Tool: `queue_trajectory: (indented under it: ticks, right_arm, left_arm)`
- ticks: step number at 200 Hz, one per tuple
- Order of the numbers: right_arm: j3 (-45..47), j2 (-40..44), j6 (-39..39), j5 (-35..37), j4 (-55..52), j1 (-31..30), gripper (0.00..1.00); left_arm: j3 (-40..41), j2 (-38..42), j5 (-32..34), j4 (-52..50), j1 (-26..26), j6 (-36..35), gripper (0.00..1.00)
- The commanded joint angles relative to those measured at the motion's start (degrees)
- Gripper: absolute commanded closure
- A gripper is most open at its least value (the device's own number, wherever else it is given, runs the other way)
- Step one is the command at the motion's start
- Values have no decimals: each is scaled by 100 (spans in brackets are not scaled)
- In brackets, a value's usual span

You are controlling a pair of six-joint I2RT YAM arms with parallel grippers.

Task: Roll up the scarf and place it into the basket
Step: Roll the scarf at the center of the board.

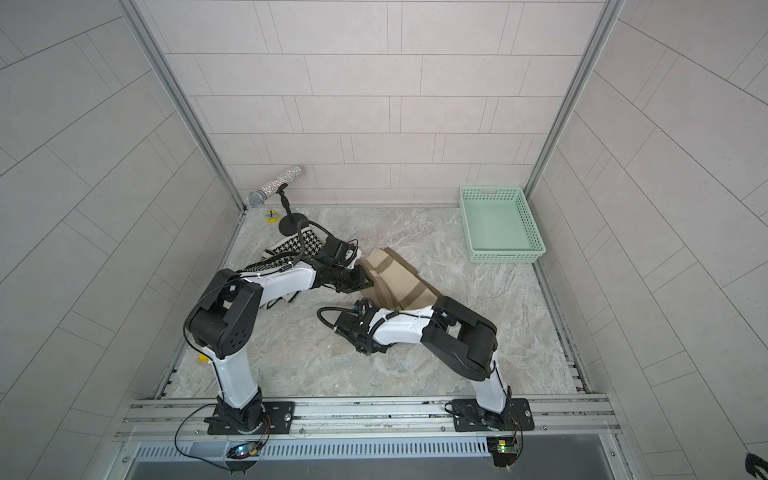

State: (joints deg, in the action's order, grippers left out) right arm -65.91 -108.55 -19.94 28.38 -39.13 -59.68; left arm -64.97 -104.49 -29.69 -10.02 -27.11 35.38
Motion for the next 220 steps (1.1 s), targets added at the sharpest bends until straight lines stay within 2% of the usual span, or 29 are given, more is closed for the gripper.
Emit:
queue_trajectory:
  ticks: [1, 28, 54, 76, 97, 121, 149, 220]
  right_arm:
    - [339, 455, -238, -2459, 493, 282, 100]
    - [602, 969, -526, -4272, 1176, 737, 100]
    - [892, 1262, -855, -5705, 1836, 1389, 100]
    - [1147, 1331, -1066, -6521, 2271, 1887, 100]
    - [1370, 1239, -1189, -7105, 2611, 2280, 100]
    - [1597, 1021, -1291, -7602, 2949, 2633, 100]
    - [1860, 833, -1537, -8070, 3505, 2923, 100]
    - [1943, 677, -1451, -8358, 3587, 3050, 100]
  left_arm:
    - [211, 920, 575, -427, 250, -5, 55]
    - [520, 1785, 1060, -867, 316, -168, 51]
    - [948, 2248, 1087, -961, 321, -107, 50]
    - [1289, 2248, 882, -710, 312, 85, 44]
    - [1465, 1982, 579, -276, 304, 293, 42]
    - [1474, 1581, 236, 432, 258, 530, 42]
    - [1132, 1032, 104, 750, 129, 566, 41]
    - [220, -350, 230, 1115, 108, 565, 42]
